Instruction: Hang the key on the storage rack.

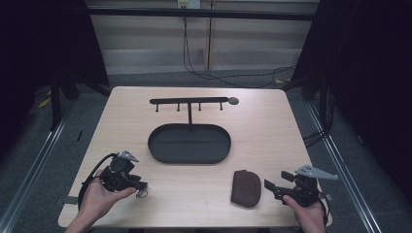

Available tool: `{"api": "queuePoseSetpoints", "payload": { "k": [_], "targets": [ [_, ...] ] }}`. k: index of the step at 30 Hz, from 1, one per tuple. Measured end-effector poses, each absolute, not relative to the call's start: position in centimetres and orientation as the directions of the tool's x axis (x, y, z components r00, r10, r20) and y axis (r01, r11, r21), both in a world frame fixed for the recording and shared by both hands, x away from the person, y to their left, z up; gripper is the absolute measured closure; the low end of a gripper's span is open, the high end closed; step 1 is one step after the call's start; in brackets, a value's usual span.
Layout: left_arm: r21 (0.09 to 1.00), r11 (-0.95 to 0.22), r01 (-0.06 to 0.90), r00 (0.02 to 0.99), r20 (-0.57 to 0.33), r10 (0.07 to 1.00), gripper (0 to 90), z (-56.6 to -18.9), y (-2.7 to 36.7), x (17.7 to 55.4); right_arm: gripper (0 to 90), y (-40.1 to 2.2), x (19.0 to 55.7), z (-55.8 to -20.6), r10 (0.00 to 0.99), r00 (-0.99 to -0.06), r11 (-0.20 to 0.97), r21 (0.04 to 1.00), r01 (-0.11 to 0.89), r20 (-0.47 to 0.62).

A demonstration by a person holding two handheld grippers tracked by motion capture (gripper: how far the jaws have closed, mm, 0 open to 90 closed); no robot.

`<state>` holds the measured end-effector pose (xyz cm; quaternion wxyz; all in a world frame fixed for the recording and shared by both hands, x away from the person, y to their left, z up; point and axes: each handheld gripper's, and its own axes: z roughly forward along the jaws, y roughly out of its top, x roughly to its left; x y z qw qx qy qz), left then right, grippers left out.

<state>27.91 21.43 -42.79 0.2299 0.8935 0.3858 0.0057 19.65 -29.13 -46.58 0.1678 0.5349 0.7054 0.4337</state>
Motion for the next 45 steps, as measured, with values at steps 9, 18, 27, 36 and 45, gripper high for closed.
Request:
{"api": "queuePoseSetpoints", "payload": {
  "k": [9, 18, 27, 36, 45],
  "targets": [
    [0.333, -0.641, 0.692, 0.713, -0.172, 0.68, 65.9, -43.1, 20.6, 29.2, 19.0, -29.1, 19.7, -46.7, 0.899, -0.371, 0.052, 0.785, 0.617, 0.232],
    [0.264, -0.665, 0.699, 0.713, -0.18, 0.678, 67.0, -44.0, 19.9, 30.1, 18.9, -29.1, 19.8, -46.7, 0.899, -0.372, 0.056, 0.782, 0.621, 0.231],
    [0.183, -0.719, 0.671, 0.741, -0.145, 0.655, 69.4, -44.5, 18.4, 30.5, 18.7, -29.2, 19.9, -46.8, 0.901, -0.366, 0.053, 0.779, 0.625, 0.233],
    [0.135, -0.72, 0.681, 0.732, -0.135, 0.667, 75.4, -45.3, 18.1, 31.0, 18.7, -29.1, 19.9, -46.8, 0.9, -0.374, 0.066, 0.777, 0.627, 0.226],
    [0.114, -0.722, 0.683, 0.73, -0.147, 0.668, 84.9, -45.5, 18.1, 31.2, 18.7, -29.0, 19.9, -46.8, 0.9, -0.374, 0.068, 0.774, 0.63, 0.225]
  ]
}}
